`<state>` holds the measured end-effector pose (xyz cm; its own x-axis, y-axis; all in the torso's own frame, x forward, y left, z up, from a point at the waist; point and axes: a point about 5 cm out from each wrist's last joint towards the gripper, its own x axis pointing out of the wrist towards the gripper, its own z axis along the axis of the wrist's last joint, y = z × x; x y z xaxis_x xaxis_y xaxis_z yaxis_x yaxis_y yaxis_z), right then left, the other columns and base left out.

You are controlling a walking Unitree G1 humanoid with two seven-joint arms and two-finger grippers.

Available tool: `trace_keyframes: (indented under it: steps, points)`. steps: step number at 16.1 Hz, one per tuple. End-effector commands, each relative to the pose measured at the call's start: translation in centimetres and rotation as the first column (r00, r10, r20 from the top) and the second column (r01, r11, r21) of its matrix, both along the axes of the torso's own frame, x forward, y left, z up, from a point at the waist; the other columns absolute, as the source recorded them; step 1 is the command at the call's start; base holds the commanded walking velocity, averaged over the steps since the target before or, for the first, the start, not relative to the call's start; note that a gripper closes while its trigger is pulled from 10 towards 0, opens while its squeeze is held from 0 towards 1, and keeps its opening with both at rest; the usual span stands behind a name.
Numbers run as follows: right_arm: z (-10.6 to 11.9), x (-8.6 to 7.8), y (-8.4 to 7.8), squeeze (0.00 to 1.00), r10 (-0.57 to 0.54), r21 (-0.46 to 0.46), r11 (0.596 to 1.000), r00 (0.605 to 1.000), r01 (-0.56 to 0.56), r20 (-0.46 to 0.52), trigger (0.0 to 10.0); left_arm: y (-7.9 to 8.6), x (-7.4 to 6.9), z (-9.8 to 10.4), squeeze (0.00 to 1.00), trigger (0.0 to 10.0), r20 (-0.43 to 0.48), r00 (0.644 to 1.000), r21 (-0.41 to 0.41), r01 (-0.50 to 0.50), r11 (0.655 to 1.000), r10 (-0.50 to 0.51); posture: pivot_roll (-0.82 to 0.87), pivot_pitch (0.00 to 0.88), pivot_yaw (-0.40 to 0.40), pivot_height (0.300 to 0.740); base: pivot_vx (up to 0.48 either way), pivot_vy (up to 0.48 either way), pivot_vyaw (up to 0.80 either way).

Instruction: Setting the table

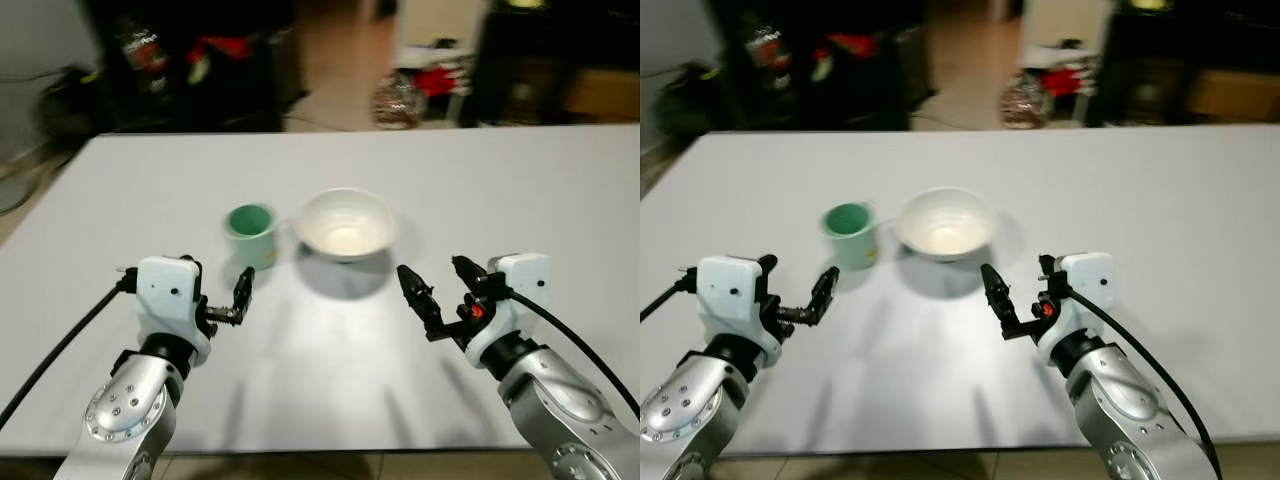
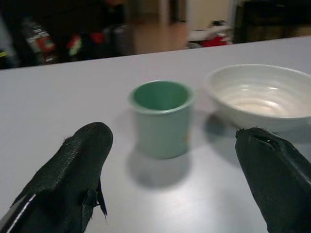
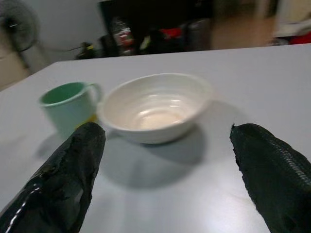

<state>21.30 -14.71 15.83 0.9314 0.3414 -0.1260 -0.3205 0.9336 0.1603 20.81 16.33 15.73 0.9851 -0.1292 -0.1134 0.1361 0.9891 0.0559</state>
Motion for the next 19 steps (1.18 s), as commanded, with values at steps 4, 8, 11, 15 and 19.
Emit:
trace_keyframes:
  steps: [4, 8, 11, 15, 19]
  points:
    - [0.3, 0.2, 0.5, 1.0, 0.071, 0.007, 0.997, 0.997, -0.071, 0.033, 10.0, 0.2, 0.2, 0.3, 0.0, 10.0, 0.019, 1.0, 0.024, -0.012, 1.0, 0.012, -0.04, 0.0, 0.046, 0.74, 0.0, 0.0, 0.79]
    - [0.4, 0.6, 1.0, 1.0, 0.09, 0.016, 0.996, 0.994, -0.091, 0.056, 10.0, 0.3, 0.1, 0.5, 0.0, 10.0, 0.022, 1.0, 0.032, -0.023, 0.999, 0.022, -0.03, 0.0, 0.042, 0.74, 0.0, 0.0, 0.79]
    - [0.6, 0.6, 1.3, 1.0, 0.101, 0.024, 0.994, 0.993, -0.103, 0.068, 10.0, 0.3, 0.2, 0.7, 0.0, 10.0, 0.031, 0.999, 0.033, -0.026, 0.999, 0.025, -0.02, 0.0, 0.041, 0.74, 0.0, 0.0, 0.79]
    - [0.7, 0.8, 1.4, 1.0, 0.104, 0.025, 0.994, 0.991, -0.106, 0.081, 10.0, -0.1, 0.2, 0.7, 0.0, 10.0, 0.041, 0.999, 0.054, -0.022, 0.998, 0.02, -0.02, 0.0, 0.038, 0.74, 0.0, -0.16, 0.79]
    - [0.7, 0.8, 1.5, 1.0, 0.111, 0.024, 0.993, 0.99, -0.113, 0.086, 10.0, -0.1, 0.2, 0.5, 0.0, 10.0, 0.026, 0.999, 0.025, -0.028, 0.999, 0.027, -0.02, 0.0, 0.037, 0.74, 0.0, 0.0, 0.79]
